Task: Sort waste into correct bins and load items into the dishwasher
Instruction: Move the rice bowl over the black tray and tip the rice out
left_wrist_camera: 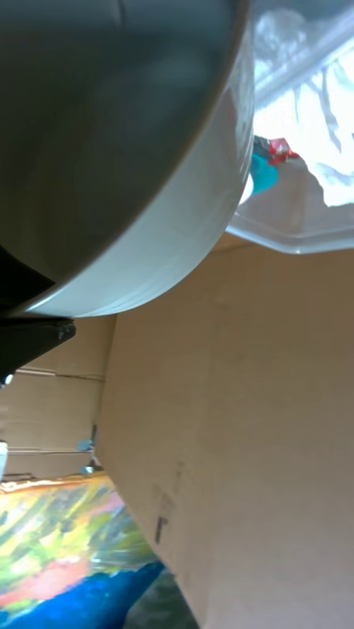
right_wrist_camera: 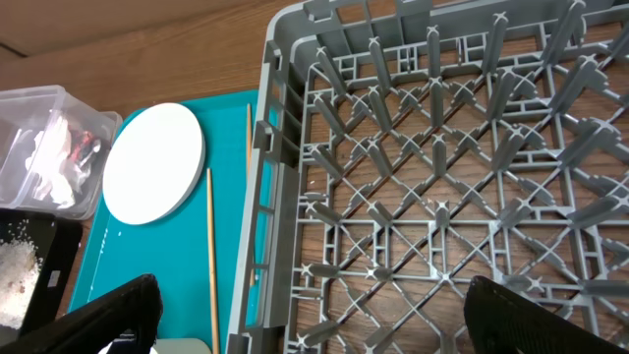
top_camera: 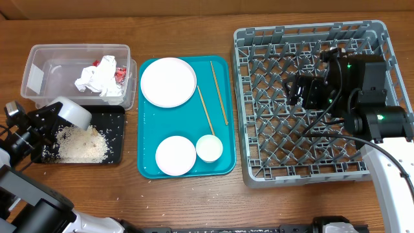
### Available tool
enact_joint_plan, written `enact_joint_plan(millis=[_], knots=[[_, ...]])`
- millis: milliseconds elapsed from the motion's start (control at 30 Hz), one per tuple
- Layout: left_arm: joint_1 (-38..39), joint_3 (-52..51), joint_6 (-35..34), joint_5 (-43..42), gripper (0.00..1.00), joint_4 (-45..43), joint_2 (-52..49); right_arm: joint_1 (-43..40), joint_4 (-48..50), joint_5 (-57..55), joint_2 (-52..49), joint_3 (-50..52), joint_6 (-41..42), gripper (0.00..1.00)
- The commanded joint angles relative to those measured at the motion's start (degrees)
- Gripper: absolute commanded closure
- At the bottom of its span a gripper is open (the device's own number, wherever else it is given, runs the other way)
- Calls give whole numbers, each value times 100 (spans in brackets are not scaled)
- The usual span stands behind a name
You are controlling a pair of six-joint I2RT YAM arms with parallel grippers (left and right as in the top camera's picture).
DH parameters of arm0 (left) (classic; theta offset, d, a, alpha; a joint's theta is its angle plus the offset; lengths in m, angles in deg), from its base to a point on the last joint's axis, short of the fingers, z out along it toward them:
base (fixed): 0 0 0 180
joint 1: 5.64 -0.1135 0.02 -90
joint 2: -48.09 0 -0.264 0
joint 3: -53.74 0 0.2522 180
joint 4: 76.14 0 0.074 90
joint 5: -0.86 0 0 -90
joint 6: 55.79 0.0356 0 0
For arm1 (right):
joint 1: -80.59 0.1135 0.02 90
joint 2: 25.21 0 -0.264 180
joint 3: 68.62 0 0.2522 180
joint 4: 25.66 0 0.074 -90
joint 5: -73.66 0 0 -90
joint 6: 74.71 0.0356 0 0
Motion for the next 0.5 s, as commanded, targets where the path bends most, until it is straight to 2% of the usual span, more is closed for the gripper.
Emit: enact_joint_plan(millis=[0, 100, 200, 233, 467], knots=[[61, -17, -369, 144, 96, -35, -2, -4, -13, 31, -7, -131, 17, 0], [164, -17, -339, 308, 96, -138, 0, -7, -26, 31, -9, -131, 17, 0], [245, -15, -481, 1327, 96, -304, 0, -7, -31, 28, -9, -131, 17, 0], [302, -15, -442, 1421, 96, -289, 0, -7, -31, 31, -9, -131, 17, 0], [1266, 203, -107, 1397, 96, -234, 289, -7, -42, 31, -9, -131, 17, 0]])
